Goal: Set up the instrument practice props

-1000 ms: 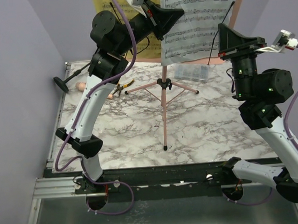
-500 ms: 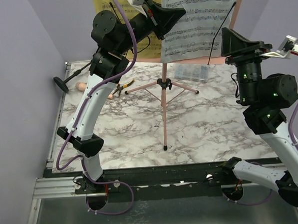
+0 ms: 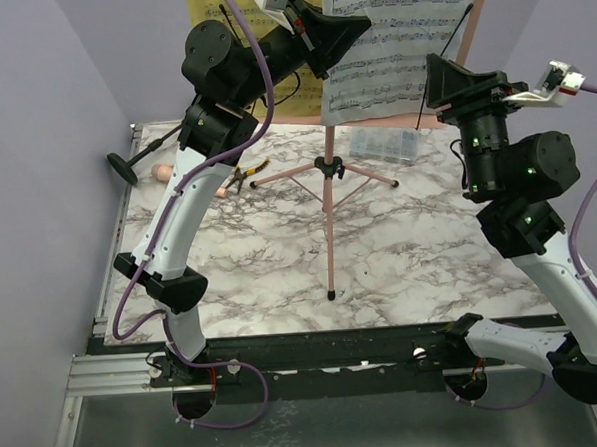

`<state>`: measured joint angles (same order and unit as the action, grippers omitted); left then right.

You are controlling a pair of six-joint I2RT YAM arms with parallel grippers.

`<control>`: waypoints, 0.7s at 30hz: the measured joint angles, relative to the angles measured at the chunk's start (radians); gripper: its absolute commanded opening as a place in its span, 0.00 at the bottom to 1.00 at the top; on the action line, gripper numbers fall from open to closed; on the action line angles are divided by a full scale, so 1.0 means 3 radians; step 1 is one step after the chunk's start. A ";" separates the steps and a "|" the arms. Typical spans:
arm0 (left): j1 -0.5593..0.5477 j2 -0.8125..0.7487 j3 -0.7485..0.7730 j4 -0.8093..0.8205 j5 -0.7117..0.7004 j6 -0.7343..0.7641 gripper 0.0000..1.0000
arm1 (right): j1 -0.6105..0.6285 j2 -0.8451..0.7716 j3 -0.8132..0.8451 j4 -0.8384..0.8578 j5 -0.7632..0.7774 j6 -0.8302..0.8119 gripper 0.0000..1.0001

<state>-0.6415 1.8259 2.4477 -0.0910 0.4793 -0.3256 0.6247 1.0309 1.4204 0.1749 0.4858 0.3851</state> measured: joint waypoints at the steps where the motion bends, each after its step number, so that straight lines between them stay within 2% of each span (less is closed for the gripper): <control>1: 0.0000 0.0000 0.0000 -0.0001 0.0003 -0.0003 0.00 | 0.0000 0.0029 0.0000 -0.0018 0.0000 0.0010 0.48; 5: 0.0000 0.0000 -0.0001 0.0000 0.0009 -0.0013 0.00 | 0.0000 0.0100 0.0003 -0.0055 -0.0001 0.0023 0.41; 11: 0.0000 0.0005 0.0015 -0.0001 0.0013 -0.0027 0.00 | 0.0000 0.0165 0.0056 -0.0037 -0.0052 0.0010 0.14; 16: 0.0000 0.0050 0.0109 0.0010 0.0025 -0.0047 0.00 | 0.0000 0.0186 0.0076 0.0008 -0.0135 -0.0032 0.01; 21: 0.0001 0.0099 0.0160 0.0042 0.0036 -0.0060 0.00 | 0.0000 0.0184 0.0070 0.0034 -0.0187 -0.0086 0.00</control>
<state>-0.6411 1.8557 2.4958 -0.0784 0.4900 -0.3435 0.6247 1.0863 1.4414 0.1852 0.4297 0.3592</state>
